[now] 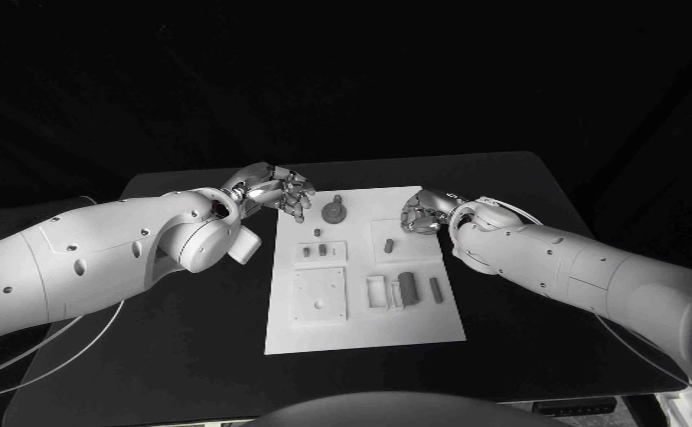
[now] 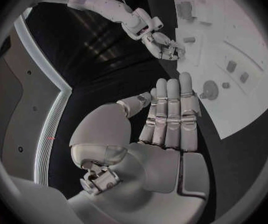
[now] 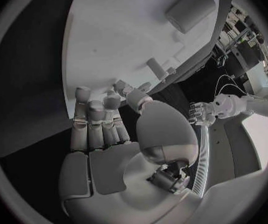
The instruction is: Assemble the parts on the task board
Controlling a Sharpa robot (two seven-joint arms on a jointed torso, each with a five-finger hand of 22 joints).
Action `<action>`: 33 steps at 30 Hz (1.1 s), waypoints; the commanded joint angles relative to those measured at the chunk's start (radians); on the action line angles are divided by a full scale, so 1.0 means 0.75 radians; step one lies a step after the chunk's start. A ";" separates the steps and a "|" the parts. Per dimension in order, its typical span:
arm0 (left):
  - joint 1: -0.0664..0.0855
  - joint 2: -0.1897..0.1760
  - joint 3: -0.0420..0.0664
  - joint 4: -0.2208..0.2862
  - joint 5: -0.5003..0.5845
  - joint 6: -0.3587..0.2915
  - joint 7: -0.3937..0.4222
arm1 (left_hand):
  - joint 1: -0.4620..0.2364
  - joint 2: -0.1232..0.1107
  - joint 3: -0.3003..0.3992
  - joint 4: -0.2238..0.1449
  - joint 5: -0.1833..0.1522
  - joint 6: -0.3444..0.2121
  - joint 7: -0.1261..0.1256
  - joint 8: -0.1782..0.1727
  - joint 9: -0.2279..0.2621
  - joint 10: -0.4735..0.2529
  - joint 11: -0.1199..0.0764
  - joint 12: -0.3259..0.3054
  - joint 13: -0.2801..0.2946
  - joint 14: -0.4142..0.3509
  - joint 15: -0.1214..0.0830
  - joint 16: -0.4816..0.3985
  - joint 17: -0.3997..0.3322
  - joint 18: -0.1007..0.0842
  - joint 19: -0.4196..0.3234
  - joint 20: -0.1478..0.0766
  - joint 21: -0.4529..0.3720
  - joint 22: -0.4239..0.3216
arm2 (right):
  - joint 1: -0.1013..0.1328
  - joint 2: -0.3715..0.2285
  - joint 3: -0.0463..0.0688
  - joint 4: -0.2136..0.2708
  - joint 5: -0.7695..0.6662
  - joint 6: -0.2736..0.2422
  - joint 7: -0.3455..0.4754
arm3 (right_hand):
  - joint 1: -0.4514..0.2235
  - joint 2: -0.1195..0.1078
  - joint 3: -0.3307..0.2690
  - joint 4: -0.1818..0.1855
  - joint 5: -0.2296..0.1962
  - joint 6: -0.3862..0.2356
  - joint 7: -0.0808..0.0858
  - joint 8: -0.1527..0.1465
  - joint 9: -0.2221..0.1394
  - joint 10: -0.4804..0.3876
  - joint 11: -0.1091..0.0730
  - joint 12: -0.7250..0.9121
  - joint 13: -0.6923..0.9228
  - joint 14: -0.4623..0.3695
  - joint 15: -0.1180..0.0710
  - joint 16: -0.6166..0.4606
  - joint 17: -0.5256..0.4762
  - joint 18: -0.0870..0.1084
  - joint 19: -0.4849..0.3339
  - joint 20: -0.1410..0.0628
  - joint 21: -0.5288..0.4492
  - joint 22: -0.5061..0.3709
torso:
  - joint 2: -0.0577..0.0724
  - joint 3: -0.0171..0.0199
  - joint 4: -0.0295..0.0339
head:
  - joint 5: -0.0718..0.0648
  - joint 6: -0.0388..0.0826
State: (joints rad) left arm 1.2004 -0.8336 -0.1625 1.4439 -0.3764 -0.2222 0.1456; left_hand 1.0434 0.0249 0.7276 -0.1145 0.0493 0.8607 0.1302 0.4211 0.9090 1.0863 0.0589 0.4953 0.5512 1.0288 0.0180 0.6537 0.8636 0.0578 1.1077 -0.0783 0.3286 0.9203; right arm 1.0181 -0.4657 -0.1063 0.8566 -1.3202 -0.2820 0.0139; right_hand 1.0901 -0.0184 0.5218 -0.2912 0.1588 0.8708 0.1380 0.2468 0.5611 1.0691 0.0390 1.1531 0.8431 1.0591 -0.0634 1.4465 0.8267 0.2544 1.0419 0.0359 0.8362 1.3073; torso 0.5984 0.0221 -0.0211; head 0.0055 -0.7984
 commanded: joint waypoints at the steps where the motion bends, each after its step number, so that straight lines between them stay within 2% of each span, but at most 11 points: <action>1: 0.001 0.000 0.001 0.004 0.009 0.012 0.005 | -0.002 -0.015 -0.001 -0.010 -0.001 -0.004 0.003 -0.006 0.002 -0.008 0.000 -0.003 0.002 -0.009 0.004 0.000 -0.001 0.015 -0.009 0.000 -0.009 0.002 | -0.006 0.006 -0.003 0.000 -0.020 0.015 -0.009 | 0.006 -0.008 -0.009 -0.001 0.003 0.004 0.012 -0.004 0.001 0.001 -0.007 0.004 -0.002 -0.002 -0.010 0.007 -0.002 0.010 0.004 -0.008 0.004 0.020 | 0.000 0.0003 0.0001 | -0.001 -0.001; 10: 0.001 0.001 0.001 0.005 0.009 0.013 0.005 | -0.001 -0.016 -0.002 -0.012 -0.001 -0.003 0.003 -0.007 0.003 -0.008 0.000 -0.003 0.002 -0.009 0.004 0.000 -0.002 0.015 -0.008 0.000 -0.009 0.002 | -0.011 0.010 -0.005 -0.001 -0.020 0.015 -0.009 | 0.005 -0.010 -0.010 -0.002 0.002 0.004 0.012 -0.004 0.001 0.001 -0.007 0.004 -0.002 -0.002 -0.010 0.006 -0.002 0.010 0.004 -0.008 0.004 0.020 | -0.001 -0.0007 -0.0006 | 0.001 -0.003; 19: 0.002 -0.001 0.001 0.005 0.009 0.017 0.001 | 0.000 -0.017 -0.002 -0.013 -0.001 -0.003 0.003 -0.008 0.004 -0.008 0.000 -0.003 0.003 -0.009 0.004 0.000 -0.003 0.016 -0.008 0.000 -0.009 0.002 | -0.012 0.009 -0.006 -0.003 -0.024 0.009 -0.015 | 0.018 0.005 -0.001 -0.002 0.005 0.018 0.008 0.003 0.006 0.003 -0.011 0.003 -0.002 0.000 -0.012 0.006 -0.002 0.010 0.005 -0.009 0.003 0.019 | 0.000 -0.0003 0.0000 | -0.001 -0.004; 33: 0.002 -0.003 0.001 0.009 0.009 0.015 -0.001 | 0.000 -0.017 -0.003 -0.014 -0.001 -0.003 0.003 -0.009 0.005 -0.009 0.000 -0.004 0.004 -0.010 0.004 0.001 -0.003 0.016 -0.008 0.001 -0.010 0.003 | -0.018 0.012 -0.006 -0.017 -0.052 -0.005 -0.006 | 0.039 0.009 0.016 -0.003 0.004 0.038 -0.001 0.013 0.013 0.004 -0.019 0.000 -0.002 0.000 -0.019 0.005 -0.001 0.010 0.004 -0.009 0.002 0.019 | 0.000 -0.0005 0.0003 | -0.002 -0.008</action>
State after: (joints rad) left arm 1.2009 -0.8363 -0.1625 1.4480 -0.3761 -0.2210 0.1399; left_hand 1.0433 0.0249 0.7248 -0.1172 0.0493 0.8603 0.1297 0.4209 0.9114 1.0863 0.0589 0.4952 0.5535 1.0253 0.0215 0.6537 0.8621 0.0589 1.1076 -0.0781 0.3248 0.9209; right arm 1.0120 -0.4557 -0.1069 0.8487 -1.3319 -0.3008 0.0158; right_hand 1.1099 -0.0091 0.5284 -0.2917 0.1588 0.8857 0.1299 0.2519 0.5688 1.0723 0.0317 1.1531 0.8424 1.0576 -0.0695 1.4465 0.8268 0.2472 1.0456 0.0322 0.8361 1.3073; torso 0.5982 0.0217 -0.0210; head 0.0042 -0.8036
